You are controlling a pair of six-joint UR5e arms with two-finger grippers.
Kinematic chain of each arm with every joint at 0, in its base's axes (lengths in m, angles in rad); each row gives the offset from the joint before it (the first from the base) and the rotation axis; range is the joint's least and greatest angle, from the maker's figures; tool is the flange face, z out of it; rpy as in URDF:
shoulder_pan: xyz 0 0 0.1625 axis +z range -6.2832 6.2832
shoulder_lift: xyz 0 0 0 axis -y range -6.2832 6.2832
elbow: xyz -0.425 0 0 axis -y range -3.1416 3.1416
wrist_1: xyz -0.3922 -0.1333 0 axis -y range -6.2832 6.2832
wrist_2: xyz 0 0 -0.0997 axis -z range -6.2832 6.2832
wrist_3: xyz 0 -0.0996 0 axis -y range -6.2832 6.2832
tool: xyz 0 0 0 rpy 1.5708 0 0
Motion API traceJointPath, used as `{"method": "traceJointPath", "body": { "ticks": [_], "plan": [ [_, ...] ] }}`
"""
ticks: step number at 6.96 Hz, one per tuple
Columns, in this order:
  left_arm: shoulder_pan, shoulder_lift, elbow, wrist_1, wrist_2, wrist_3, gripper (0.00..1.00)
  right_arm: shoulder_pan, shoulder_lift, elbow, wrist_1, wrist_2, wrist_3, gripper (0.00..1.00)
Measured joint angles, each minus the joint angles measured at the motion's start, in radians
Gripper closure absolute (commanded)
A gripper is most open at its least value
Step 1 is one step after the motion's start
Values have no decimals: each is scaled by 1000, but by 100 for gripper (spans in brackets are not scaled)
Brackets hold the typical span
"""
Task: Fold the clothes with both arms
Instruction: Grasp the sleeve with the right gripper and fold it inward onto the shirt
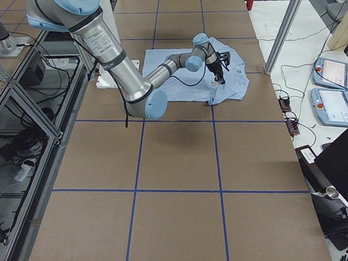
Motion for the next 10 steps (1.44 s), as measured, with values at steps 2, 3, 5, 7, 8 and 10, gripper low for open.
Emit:
{"method": "traceJointPath", "body": {
  "ticks": [2,3,5,7,8,10],
  "plan": [
    [0,0,0,0,0,0,0,-45,67,-70,-36,-88,107,100],
    [0,-1,1,0,0,0,0,-53,92,-101,-40,-108,126,100],
    [0,-1,1,0,0,0,0,-53,131,-143,-42,-117,177,100],
    [1,-2,1,0,0,0,0,-48,145,-157,-43,-122,266,69],
    [1,-2,0,0,0,0,0,-44,158,-160,-43,-127,328,4],
    [0,-6,-3,-8,0,1,0,-40,184,-162,-43,-133,371,0]
  ]
}}
